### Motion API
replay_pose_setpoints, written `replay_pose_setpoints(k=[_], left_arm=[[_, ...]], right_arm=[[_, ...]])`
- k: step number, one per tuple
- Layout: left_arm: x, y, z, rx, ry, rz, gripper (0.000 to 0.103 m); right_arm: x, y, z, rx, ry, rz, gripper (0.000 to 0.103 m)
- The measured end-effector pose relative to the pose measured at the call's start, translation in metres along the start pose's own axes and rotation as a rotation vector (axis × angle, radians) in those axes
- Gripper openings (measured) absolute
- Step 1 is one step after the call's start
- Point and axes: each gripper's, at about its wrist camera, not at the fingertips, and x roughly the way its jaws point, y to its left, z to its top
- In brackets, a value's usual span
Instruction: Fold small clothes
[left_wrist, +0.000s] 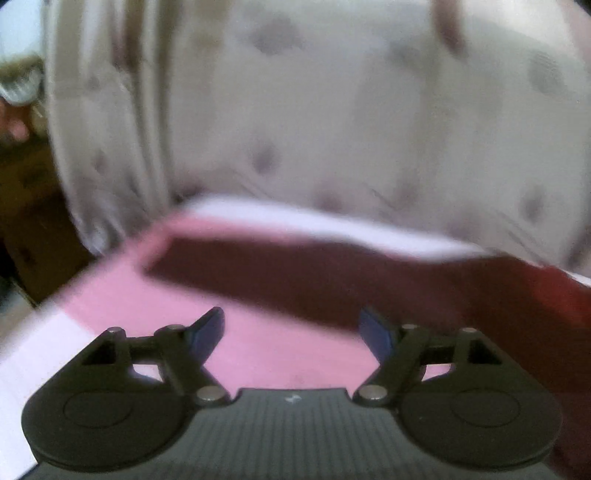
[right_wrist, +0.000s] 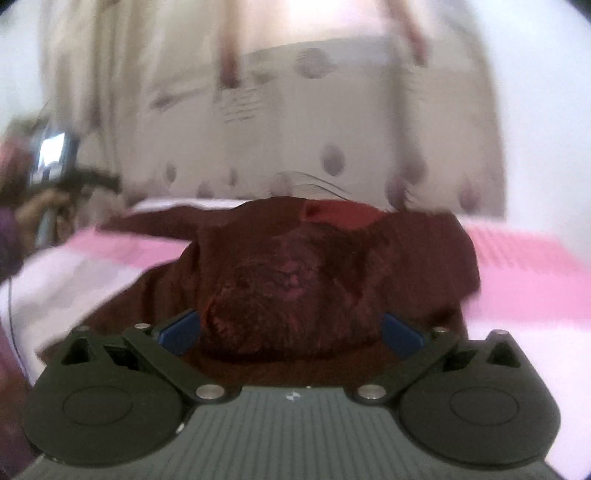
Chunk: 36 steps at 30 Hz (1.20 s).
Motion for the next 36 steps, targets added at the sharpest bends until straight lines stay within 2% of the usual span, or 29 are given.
replay_pose_setpoints(k=[2, 5, 7, 8, 10, 14, 16, 18, 20, 21, 22, 24, 27, 29, 31, 33, 36], left_arm=[[-0.008, -0.017, -0.022, -0.035, 0.053, -0.113, 0.080], [-0.013, -0.044, -0.047, -0.009, 0.077, -0.203, 0.080], [-0.015, -0.056, -0.059, 0.006, 0.078, -0.220, 0.080], [-0.016, -0.062, -0.066, 0.013, 0.065, -0.229, 0.080], [-0.015, -0.070, -0.077, 0.018, 0.049, -0.213, 0.080], [-0.005, -0.064, -0.092, -0.023, 0.066, -0.197, 0.080], [-0.011, -0.054, -0.093, -0.068, 0.000, -0.203, 0.080], [-0.014, -0.051, -0.097, -0.096, -0.022, -0.193, 0.080], [-0.013, -0.051, -0.097, -0.111, -0.015, -0.185, 0.080], [-0.011, -0.049, -0.097, -0.122, -0.010, -0.173, 0.080], [-0.011, -0.047, -0.097, -0.133, -0.006, -0.169, 0.080], [-0.009, -0.042, -0.099, -0.160, 0.008, -0.171, 0.080], [-0.007, -0.037, -0.100, -0.190, 0.013, -0.171, 0.080], [-0.007, -0.038, -0.101, -0.190, 0.011, -0.170, 0.080], [-0.007, -0.038, -0.101, -0.188, 0.011, -0.169, 0.080], [-0.007, -0.038, -0.101, -0.190, 0.011, -0.169, 0.080], [-0.009, -0.038, -0.101, -0.190, 0.009, -0.161, 0.080]], right_arm=[[0.009, 0.014, 0.003, -0.128, 0.026, 0.023, 0.096], [0.022, 0.035, 0.000, -0.321, 0.048, 0.051, 0.087], [0.033, 0.047, -0.005, -0.460, 0.082, 0.050, 0.074], [0.038, 0.050, -0.009, -0.513, 0.095, 0.053, 0.070], [0.050, 0.056, -0.011, -0.595, 0.142, 0.055, 0.055], [0.066, 0.072, -0.018, -0.798, 0.182, 0.072, 0.052], [0.070, 0.077, -0.017, -0.852, 0.183, 0.080, 0.051], [0.076, 0.076, -0.006, -0.850, 0.216, 0.104, 0.051], [0.080, 0.074, 0.003, -0.836, 0.242, 0.132, 0.040], [0.082, 0.073, 0.006, -0.839, 0.248, 0.124, 0.025], [0.080, 0.073, 0.009, -0.850, 0.237, 0.100, 0.016], [0.072, 0.069, 0.015, -0.855, 0.183, 0.064, 0.013], [0.051, 0.047, 0.035, -0.810, 0.080, -0.036, 0.012], [0.038, 0.017, 0.053, -0.750, 0.021, -0.134, 0.012], [0.022, -0.027, 0.075, -0.636, -0.022, -0.243, 0.012], [0.003, -0.084, 0.096, -0.486, -0.065, -0.347, 0.011], [-0.018, -0.170, 0.111, -0.268, -0.093, -0.472, 0.011]])
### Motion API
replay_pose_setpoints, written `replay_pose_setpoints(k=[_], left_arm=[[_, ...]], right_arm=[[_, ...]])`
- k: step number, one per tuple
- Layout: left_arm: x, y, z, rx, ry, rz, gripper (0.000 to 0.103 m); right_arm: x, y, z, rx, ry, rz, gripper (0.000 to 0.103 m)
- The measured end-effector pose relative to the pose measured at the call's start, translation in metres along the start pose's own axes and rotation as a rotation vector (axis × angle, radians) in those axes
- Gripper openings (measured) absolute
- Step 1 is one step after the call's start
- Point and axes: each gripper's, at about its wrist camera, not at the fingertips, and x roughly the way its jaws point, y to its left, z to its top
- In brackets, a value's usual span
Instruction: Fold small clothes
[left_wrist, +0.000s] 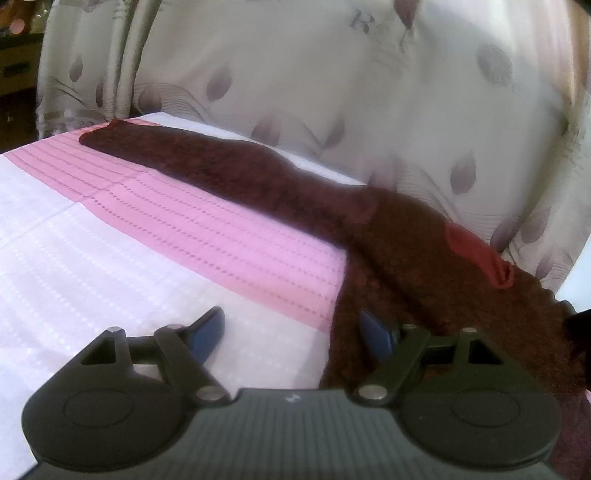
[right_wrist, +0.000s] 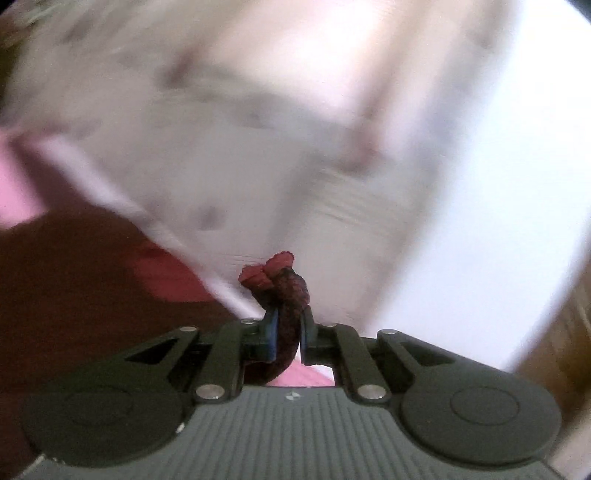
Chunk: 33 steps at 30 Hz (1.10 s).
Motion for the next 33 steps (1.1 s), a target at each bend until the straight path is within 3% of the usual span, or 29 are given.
replay_pose_setpoints(k=[6, 12, 17, 20, 21, 22, 25, 27, 30, 32, 33], left_arm=[[-0.001, -0.001, 0.000, 0.008, 0.001, 0.016, 0.080], [0.000, -0.005, 0.001, 0.025, 0.006, 0.034, 0.080], [0.001, -0.007, 0.001, 0.035, 0.007, 0.047, 0.080], [0.001, -0.009, 0.001, 0.048, 0.009, 0.058, 0.080], [0.001, -0.009, 0.001, 0.049, 0.009, 0.060, 0.080], [0.002, -0.009, 0.001, 0.049, 0.010, 0.060, 0.080], [0.002, -0.010, 0.001, 0.048, 0.009, 0.055, 0.080], [0.000, -0.011, 0.002, 0.065, 0.007, 0.030, 0.080], [-0.027, -0.019, 0.004, 0.145, -0.056, 0.029, 0.080], [-0.055, -0.017, 0.007, 0.187, -0.113, -0.013, 0.080], [-0.069, -0.013, 0.009, 0.203, -0.118, -0.045, 0.080]], right_arm=[[0.044, -0.124, -0.071, 0.345, 0.143, -0.190, 0.012], [0.053, -0.186, -0.182, 0.758, 0.219, -0.356, 0.012], [0.050, -0.188, -0.253, 0.923, 0.285, -0.376, 0.011], [0.060, -0.186, -0.279, 1.054, 0.272, -0.317, 0.013], [0.060, -0.186, -0.284, 1.085, 0.270, -0.324, 0.017], [0.055, -0.186, -0.287, 1.107, 0.259, -0.332, 0.030], [0.028, -0.182, -0.275, 1.105, 0.195, -0.344, 0.036], [0.000, -0.157, -0.250, 1.016, 0.145, -0.222, 0.036], [-0.049, -0.096, -0.212, 0.826, 0.106, 0.119, 0.036], [-0.082, -0.049, -0.196, 0.651, 0.113, 0.306, 0.048], [-0.099, -0.025, -0.192, 0.584, 0.125, 0.357, 0.062]])
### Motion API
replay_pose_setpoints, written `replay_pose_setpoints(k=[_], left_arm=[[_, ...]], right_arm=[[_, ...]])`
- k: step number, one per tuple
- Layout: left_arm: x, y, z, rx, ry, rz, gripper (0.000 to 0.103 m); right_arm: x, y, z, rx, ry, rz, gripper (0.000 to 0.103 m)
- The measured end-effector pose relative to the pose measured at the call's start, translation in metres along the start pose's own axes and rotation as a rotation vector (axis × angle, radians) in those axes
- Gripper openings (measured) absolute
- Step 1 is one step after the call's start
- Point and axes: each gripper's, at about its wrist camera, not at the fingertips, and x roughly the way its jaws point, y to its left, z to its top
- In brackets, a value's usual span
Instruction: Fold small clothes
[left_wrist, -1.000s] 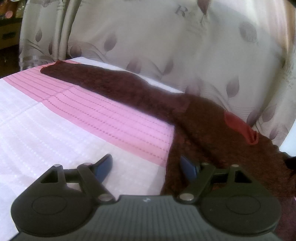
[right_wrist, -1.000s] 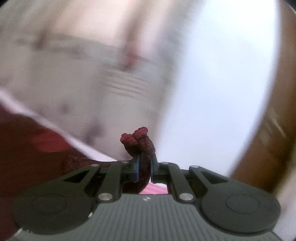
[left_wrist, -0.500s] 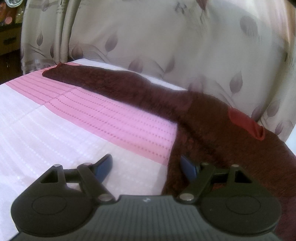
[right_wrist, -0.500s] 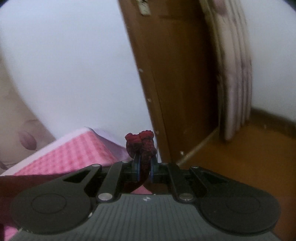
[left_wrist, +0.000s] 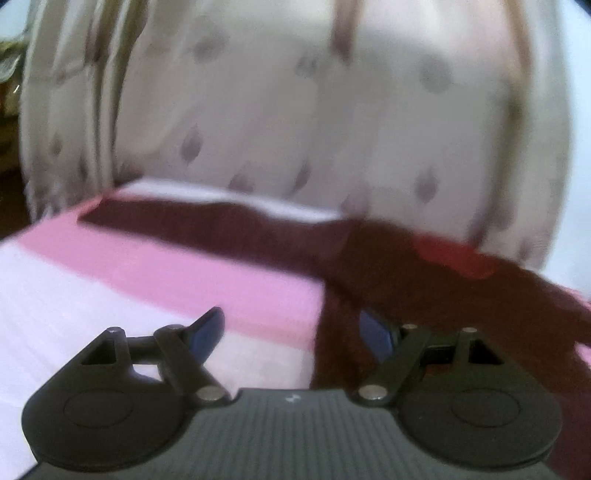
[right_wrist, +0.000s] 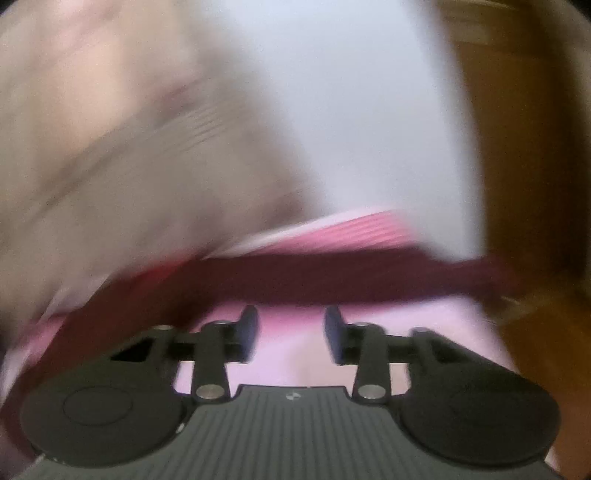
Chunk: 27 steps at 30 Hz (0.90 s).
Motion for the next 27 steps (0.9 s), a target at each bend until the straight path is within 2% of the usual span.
replay_pose_setpoints(k=[1, 3, 4, 8, 10, 13, 15, 18, 20, 21, 24, 26, 27], left_arm=[[-0.015, 0.008, 0.003, 0.005, 0.013, -0.048, 0.080], [-0.034, 0.023, 0.003, -0.014, 0.052, -0.135, 0.080], [-0.043, 0.033, 0.001, -0.024, 0.086, -0.173, 0.080], [-0.067, 0.066, -0.023, -0.024, 0.218, -0.277, 0.080], [-0.080, 0.082, -0.039, -0.036, 0.250, -0.322, 0.080], [-0.097, 0.093, -0.062, -0.034, 0.275, -0.347, 0.080], [-0.106, 0.092, -0.074, -0.003, 0.263, -0.367, 0.080], [-0.115, 0.071, -0.089, 0.157, 0.220, -0.376, 0.080], [-0.115, 0.054, -0.095, 0.272, 0.205, -0.388, 0.079], [-0.113, 0.049, -0.096, 0.297, 0.201, -0.392, 0.079], [-0.104, 0.046, -0.092, 0.247, 0.200, -0.425, 0.079], [-0.096, 0.045, -0.090, 0.219, 0.197, -0.426, 0.068], [-0.090, 0.043, -0.090, 0.216, 0.193, -0.427, 0.056]], right_arm=[[-0.007, 0.018, -0.013, -0.006, 0.026, 0.037, 0.070], [-0.014, 0.042, -0.038, 0.070, 0.082, 0.142, 0.069], [-0.016, 0.050, -0.046, 0.088, 0.086, 0.160, 0.069], [-0.003, 0.068, -0.072, 0.088, 0.098, 0.151, 0.070], [-0.005, 0.082, -0.077, 0.035, 0.090, 0.148, 0.070], [-0.002, 0.086, -0.074, -0.007, 0.089, 0.143, 0.070], [-0.013, 0.087, -0.074, -0.038, 0.076, 0.119, 0.070], [-0.019, 0.092, -0.080, -0.127, 0.080, 0.052, 0.070], [-0.016, 0.094, -0.081, -0.152, 0.073, 0.039, 0.070], [-0.014, 0.096, -0.082, -0.166, 0.068, 0.032, 0.070], [-0.001, 0.096, -0.082, -0.141, 0.063, 0.027, 0.068], [0.006, 0.096, -0.081, -0.111, 0.051, 0.029, 0.064], [0.008, 0.097, -0.079, -0.097, 0.049, 0.031, 0.057]])
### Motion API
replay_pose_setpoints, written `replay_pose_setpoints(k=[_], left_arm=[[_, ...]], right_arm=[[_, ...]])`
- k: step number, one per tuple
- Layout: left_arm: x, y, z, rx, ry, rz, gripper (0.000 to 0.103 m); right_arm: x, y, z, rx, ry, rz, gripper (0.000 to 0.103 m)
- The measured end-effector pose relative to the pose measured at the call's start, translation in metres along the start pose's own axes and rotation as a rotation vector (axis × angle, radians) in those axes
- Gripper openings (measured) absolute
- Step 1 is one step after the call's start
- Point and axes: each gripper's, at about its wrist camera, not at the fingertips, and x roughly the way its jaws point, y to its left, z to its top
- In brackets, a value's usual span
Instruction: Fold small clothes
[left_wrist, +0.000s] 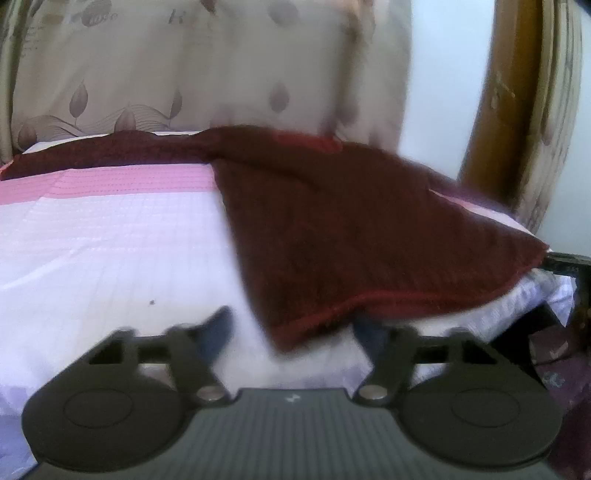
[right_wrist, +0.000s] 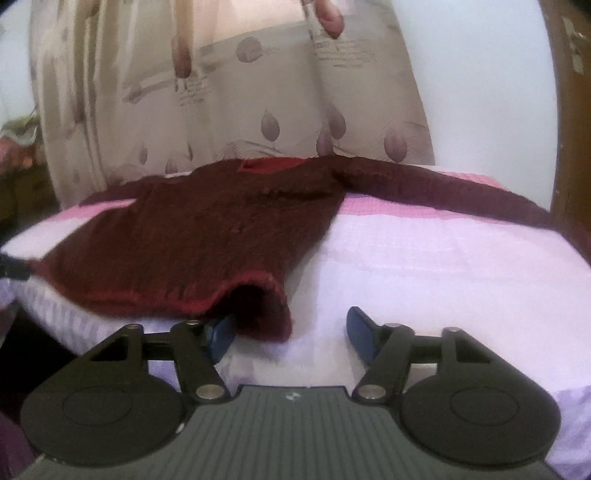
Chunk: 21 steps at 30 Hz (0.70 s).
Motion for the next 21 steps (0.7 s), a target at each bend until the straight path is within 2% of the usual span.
replay_pose_setpoints(k=[1, 3, 4, 10, 14, 15, 16, 17, 18, 19, 21], left_arm=[[0.002, 0.003, 0.001, -0.016, -0.009, -0.006, 0.042], [0.005, 0.008, 0.002, -0.077, -0.016, -0.043, 0.031], [0.004, 0.009, 0.002, -0.101, -0.023, -0.055, 0.031], [0.001, -0.011, -0.009, -0.051, -0.092, 0.029, 0.032], [0.006, -0.010, -0.013, -0.086, -0.100, 0.028, 0.032], [0.006, -0.007, -0.011, -0.108, -0.101, 0.018, 0.028], [0.006, -0.001, -0.009, -0.152, -0.107, 0.003, 0.011], [0.003, 0.004, -0.005, -0.196, -0.118, 0.000, 0.008], [-0.002, 0.006, 0.002, -0.207, -0.141, 0.021, 0.007], [-0.012, 0.008, 0.011, -0.194, -0.179, 0.059, 0.007], [-0.035, 0.010, 0.030, -0.187, -0.256, 0.094, 0.007]], right_arm=[[0.004, 0.001, 0.001, 0.005, 0.003, -0.007, 0.050], [0.009, 0.002, 0.003, 0.015, 0.002, -0.042, 0.022], [0.010, 0.002, 0.003, 0.036, 0.000, -0.042, 0.013], [0.008, 0.005, 0.003, 0.063, -0.020, -0.065, 0.013], [0.012, 0.003, -0.002, 0.083, -0.025, -0.068, 0.020], [0.013, 0.002, -0.002, 0.107, -0.025, -0.061, 0.020], [0.015, 0.001, -0.001, 0.131, -0.023, -0.056, 0.020], [0.017, 0.001, 0.001, 0.150, -0.016, -0.054, 0.020], [0.017, -0.001, 0.004, 0.179, -0.007, -0.049, 0.011], [0.015, -0.003, 0.009, 0.226, -0.004, -0.031, 0.008], [0.004, -0.006, 0.020, 0.297, -0.033, 0.007, 0.008]])
